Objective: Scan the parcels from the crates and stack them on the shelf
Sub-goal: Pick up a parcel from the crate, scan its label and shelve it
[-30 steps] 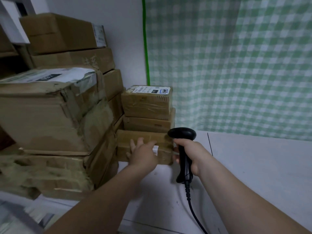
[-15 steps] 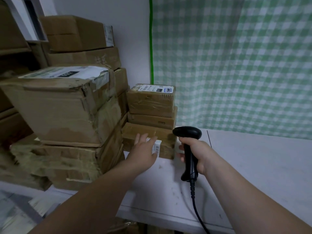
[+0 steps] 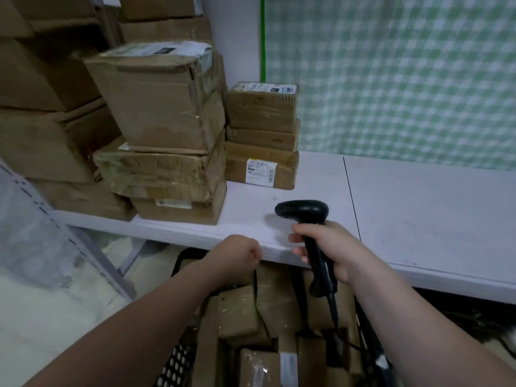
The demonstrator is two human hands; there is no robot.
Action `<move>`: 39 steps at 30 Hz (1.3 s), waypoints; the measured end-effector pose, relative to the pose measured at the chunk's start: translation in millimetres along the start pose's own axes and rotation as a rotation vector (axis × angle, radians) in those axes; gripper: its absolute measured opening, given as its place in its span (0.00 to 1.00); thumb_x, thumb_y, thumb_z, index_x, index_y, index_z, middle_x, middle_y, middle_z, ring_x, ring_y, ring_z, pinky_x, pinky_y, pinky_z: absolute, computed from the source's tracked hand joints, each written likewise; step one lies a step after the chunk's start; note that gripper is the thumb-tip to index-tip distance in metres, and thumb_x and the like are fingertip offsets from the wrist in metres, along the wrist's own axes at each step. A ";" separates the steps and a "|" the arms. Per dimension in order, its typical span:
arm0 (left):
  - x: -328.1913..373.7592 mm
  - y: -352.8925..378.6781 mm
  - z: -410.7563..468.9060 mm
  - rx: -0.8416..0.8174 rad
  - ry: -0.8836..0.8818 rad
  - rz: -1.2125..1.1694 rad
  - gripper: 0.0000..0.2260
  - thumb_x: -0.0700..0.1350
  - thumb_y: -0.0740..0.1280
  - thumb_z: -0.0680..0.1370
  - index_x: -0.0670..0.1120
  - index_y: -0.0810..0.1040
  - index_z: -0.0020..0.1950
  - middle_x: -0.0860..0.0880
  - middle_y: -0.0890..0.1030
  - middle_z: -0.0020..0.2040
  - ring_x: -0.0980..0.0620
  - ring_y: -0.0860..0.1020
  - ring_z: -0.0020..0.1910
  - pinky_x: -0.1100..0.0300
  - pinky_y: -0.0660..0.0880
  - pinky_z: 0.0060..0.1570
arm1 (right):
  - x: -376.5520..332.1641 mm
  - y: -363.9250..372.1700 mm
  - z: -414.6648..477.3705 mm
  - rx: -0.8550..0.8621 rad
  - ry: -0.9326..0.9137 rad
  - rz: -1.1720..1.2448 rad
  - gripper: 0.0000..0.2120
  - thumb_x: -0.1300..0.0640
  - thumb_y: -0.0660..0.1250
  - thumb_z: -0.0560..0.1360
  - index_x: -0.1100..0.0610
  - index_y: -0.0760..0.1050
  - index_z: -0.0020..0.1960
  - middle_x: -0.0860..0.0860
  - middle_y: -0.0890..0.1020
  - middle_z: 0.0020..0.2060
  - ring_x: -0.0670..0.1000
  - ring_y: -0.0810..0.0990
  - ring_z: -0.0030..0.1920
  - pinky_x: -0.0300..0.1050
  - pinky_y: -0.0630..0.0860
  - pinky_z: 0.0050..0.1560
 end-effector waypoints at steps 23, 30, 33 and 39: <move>-93.7 96.7 -47.8 0.042 -0.255 0.015 0.26 0.44 0.65 0.77 0.50 0.62 0.74 0.45 0.61 0.73 0.44 0.59 0.73 0.50 0.62 0.72 | 104.1 33.3 -34.4 -0.019 -0.009 -0.131 0.07 0.59 0.70 0.75 0.54 0.75 0.51 0.50 0.80 0.40 0.48 0.78 0.37 0.37 0.72 0.31; -85.0 105.9 -63.1 0.108 -0.180 -0.060 0.20 0.40 0.62 0.78 0.50 0.70 0.70 0.48 0.72 0.66 0.47 0.70 0.65 0.56 0.67 0.63 | 131.8 44.8 -30.1 -0.032 0.033 -0.183 0.10 0.57 0.70 0.75 0.56 0.75 0.55 0.52 0.79 0.41 0.47 0.77 0.37 0.38 0.72 0.33; -85.3 103.8 -58.6 0.136 -0.195 -0.169 0.25 0.38 0.66 0.76 0.48 0.66 0.71 0.44 0.73 0.63 0.45 0.75 0.59 0.58 0.71 0.52 | 138.4 47.6 -27.3 -0.033 0.044 -0.156 0.09 0.56 0.71 0.74 0.53 0.75 0.53 0.52 0.79 0.42 0.47 0.76 0.39 0.39 0.72 0.35; -97.5 94.0 -33.2 0.028 -0.342 -0.054 0.48 0.44 0.75 0.72 0.45 0.42 0.79 0.40 0.45 0.78 0.41 0.67 0.71 0.53 0.71 0.63 | 139.8 51.9 -17.0 -0.012 0.005 -0.115 0.09 0.59 0.71 0.74 0.48 0.73 0.48 0.52 0.79 0.44 0.50 0.77 0.44 0.42 0.73 0.38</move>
Point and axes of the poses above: each hand's wrist, its own z-axis towards the middle knuckle, its own y-axis out of the palm, x = y × z, the point moved 6 cm from there along z, towards the middle knuckle
